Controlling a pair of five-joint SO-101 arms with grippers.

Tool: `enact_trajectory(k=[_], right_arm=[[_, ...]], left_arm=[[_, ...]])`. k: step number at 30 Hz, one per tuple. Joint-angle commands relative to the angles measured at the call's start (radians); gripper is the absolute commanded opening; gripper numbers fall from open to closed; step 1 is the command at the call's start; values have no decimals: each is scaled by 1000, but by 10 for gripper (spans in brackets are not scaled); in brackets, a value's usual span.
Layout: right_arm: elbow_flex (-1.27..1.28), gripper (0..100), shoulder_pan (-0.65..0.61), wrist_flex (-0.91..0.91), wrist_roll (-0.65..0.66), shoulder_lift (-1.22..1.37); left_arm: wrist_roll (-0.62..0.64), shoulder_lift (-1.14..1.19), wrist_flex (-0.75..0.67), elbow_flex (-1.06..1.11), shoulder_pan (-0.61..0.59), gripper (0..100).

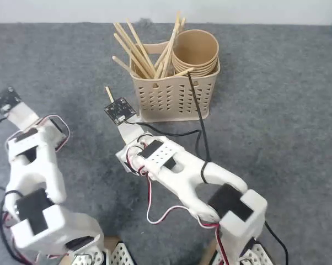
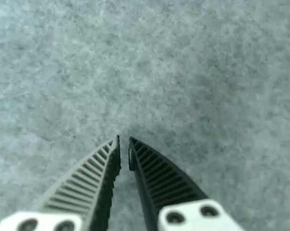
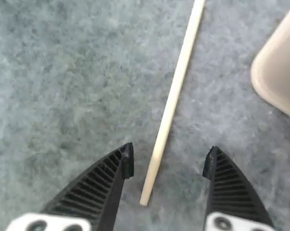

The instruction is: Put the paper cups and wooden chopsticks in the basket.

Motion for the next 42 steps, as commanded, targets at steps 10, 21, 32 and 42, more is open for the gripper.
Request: enact_trajectory(k=[10,21,32,42], right_arm=[[-184,26,30,159,-8,108],[-180,7,44,668,152,-136],[172,8,171,1017,302,-608],[601,35,415,892,542,-1075]], left_arm=[[14,0,6,-53,-17,29],[14,11,3,-59,-20,29],[14,11,3,-59,-18,29],[12,6,8,-53,-20,29]])
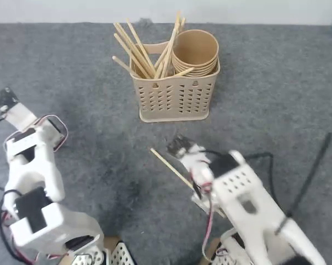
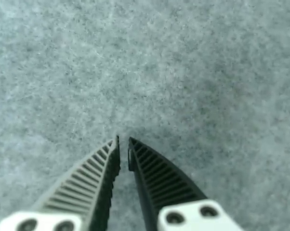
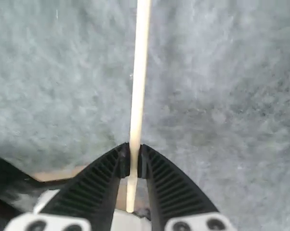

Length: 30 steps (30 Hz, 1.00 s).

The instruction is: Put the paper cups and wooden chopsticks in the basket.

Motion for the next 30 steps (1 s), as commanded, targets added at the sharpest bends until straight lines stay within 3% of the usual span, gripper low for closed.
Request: enact_trajectory(k=[1,6,8,12,18,22,27,30], right_arm=[[18,64,113,-1,61,-154],[18,258,139,16,133,-157],[17,284,127,8,133,-148],[9,284,73,-41,123,-143],[9,284,-44,-248,-78,-143],[9,275,-97,-321,-141,-136],[9,109,-108,-424,-140,-36],[9,102,-108,-483,-138,50]], left_arm=[[9,-12,2,-36,-6,29],[9,-12,2,-36,-6,29],[9,-12,2,-36,-6,29],[9,-12,0,-36,-6,29],[9,-12,-2,-36,-5,29],[9,-11,-2,-36,-5,29],[8,-11,-2,-36,-5,29],[8,-11,-2,-36,-5,29]])
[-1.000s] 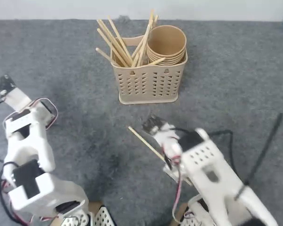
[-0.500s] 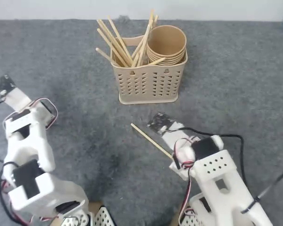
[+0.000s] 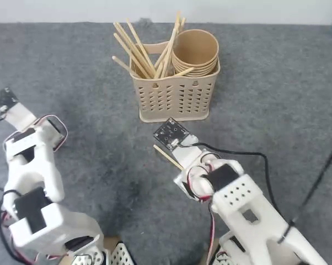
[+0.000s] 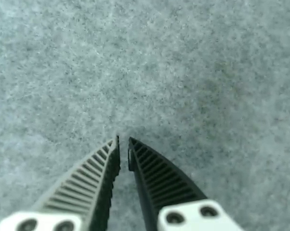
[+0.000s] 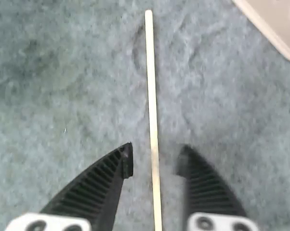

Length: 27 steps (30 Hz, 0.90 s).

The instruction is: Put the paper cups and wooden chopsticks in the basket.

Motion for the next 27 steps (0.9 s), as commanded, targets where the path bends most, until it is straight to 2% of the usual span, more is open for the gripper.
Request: enact_trajectory(k=[1,5,14,19,21,23,27], right_arm=[[-17,113,-5,-77,-12,97],[-17,164,-5,-170,-12,219],[-20,166,1,-384,-8,460],[-55,159,-1,-348,-12,478],[-55,103,-5,-341,-12,478],[-54,5,-5,-340,-12,470],[-80,29,-5,-242,-14,435]], left_arm=[[8,-11,-2,-36,-5,29],[8,-11,-2,-36,-5,29],[6,-11,2,-36,-6,29],[6,-11,2,-36,-6,29],[6,-11,2,-36,-8,29],[6,-11,2,-36,-8,29],[6,-11,2,-36,-8,29]])
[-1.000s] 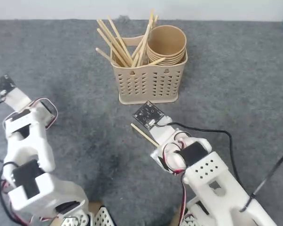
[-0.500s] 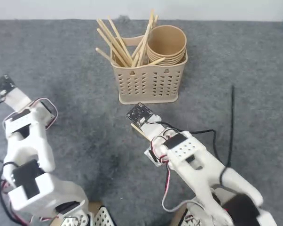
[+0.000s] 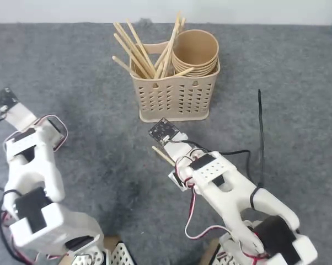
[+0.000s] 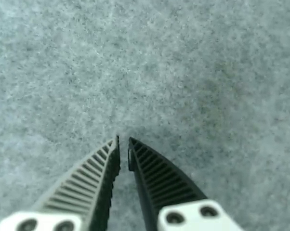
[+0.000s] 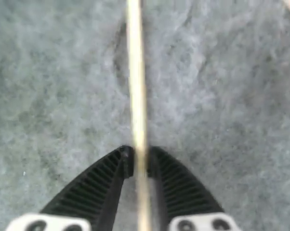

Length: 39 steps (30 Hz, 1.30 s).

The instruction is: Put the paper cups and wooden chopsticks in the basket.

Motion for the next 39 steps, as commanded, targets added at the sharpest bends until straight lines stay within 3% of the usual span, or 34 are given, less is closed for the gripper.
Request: enact_trajectory(k=[1,9,16,20,24,32,39], right_arm=[[-55,12,-15,130,-14,-67],[-230,7,-31,493,-92,-472],[-311,7,-99,544,-190,-812],[-315,7,-90,406,-267,-929],[-316,7,-91,180,-336,-984],[-316,7,-90,-93,-338,-918],[-367,7,-88,-406,-92,-737]], left_arm=[[6,-11,2,-36,-8,29],[-40,-18,-3,-22,26,10],[-48,-20,0,-21,31,10],[-49,-68,-15,24,43,10],[-106,-210,-153,193,83,10],[-143,-500,-287,476,166,11],[-259,-621,-387,610,230,11]])
